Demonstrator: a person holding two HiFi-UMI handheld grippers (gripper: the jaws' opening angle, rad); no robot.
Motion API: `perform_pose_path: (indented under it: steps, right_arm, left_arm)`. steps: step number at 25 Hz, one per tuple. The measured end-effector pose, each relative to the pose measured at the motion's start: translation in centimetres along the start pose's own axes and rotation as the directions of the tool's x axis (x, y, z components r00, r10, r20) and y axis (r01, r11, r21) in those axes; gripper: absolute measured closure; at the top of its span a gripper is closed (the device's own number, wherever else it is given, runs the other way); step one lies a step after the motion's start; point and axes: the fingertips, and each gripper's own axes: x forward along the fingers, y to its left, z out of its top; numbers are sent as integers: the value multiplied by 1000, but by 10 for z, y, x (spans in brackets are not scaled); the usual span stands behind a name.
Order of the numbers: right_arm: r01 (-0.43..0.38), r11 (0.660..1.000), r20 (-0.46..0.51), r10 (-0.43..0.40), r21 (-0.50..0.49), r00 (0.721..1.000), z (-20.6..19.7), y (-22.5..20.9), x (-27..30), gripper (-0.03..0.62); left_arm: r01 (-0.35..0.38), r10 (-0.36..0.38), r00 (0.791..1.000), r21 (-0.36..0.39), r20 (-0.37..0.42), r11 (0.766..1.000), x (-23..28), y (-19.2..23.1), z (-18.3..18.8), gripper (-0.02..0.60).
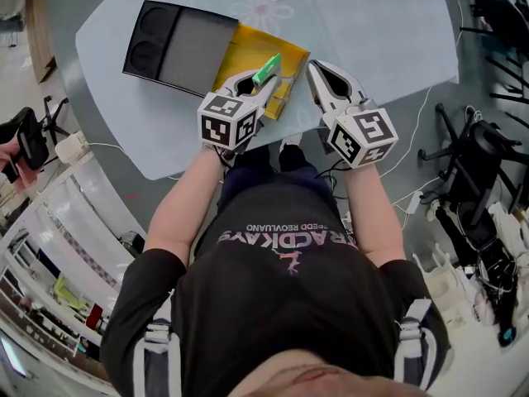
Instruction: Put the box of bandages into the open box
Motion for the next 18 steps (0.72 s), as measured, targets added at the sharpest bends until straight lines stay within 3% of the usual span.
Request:
perform_pose_path:
  steps: [5,11,18]
  right_arm:
    - [17,999,-5,-16,28,1000,-4,-9,6,583]
    - [25,998,-10,-25,54,1000,-9,-19,7,583]
    - [23,998,-16,-22,61,1000,-12,-14,15,583]
  left_arm:
    - [26,-29,999,-72,-38,997,13,9,-4,481]
    - [21,-26,997,-76,-70,997,23,14,-5,480]
    - [-33,28,996,-53,-88,998,22,30,-6,466]
